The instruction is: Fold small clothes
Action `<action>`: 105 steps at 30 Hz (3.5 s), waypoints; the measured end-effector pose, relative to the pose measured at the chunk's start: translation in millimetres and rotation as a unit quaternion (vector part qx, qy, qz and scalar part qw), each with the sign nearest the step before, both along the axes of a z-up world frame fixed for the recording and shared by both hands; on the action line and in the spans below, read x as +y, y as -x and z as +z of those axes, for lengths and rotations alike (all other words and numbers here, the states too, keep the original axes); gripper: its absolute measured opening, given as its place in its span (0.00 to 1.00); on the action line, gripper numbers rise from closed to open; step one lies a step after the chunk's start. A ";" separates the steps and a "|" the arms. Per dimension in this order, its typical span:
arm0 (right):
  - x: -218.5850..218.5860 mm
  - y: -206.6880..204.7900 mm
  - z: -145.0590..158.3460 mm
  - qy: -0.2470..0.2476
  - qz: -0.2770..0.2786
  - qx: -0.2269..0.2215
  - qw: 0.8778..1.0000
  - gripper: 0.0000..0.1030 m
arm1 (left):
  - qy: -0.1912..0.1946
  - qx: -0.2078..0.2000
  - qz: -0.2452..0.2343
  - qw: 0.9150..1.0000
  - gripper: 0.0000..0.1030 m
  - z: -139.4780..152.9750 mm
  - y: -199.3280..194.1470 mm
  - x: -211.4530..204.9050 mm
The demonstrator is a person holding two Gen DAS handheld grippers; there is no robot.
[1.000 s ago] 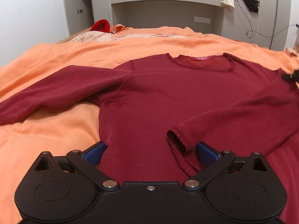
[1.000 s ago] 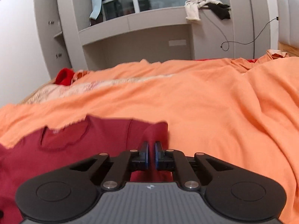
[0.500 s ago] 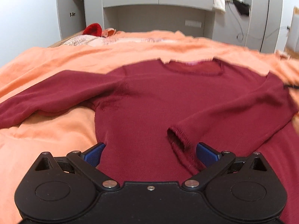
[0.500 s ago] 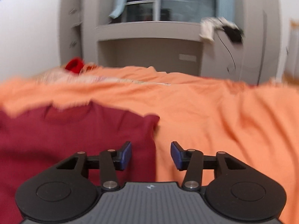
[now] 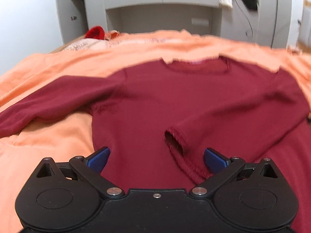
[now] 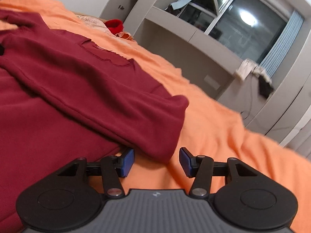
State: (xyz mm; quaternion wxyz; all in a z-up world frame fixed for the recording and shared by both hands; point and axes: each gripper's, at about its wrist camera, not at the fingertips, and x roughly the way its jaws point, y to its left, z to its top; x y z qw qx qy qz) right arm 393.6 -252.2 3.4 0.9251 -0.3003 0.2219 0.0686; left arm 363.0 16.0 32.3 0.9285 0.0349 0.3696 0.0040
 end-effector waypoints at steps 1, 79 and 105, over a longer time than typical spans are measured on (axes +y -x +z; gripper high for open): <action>1.8 -1.7 -0.1 -0.001 -0.002 -0.002 1.000 0.43 | -0.007 0.000 -0.005 1.000 1.00 -1.3 1.0 -0.3; 38.8 118.4 13.7 -0.416 0.120 0.105 0.895 1.00 | 0.025 -0.287 0.390 0.874 0.07 84.3 -1.2 306.4; -29.0 141.0 53.9 -0.431 -0.002 -0.036 0.902 1.00 | -0.022 -0.303 -0.148 0.941 0.08 106.2 1.7 -58.9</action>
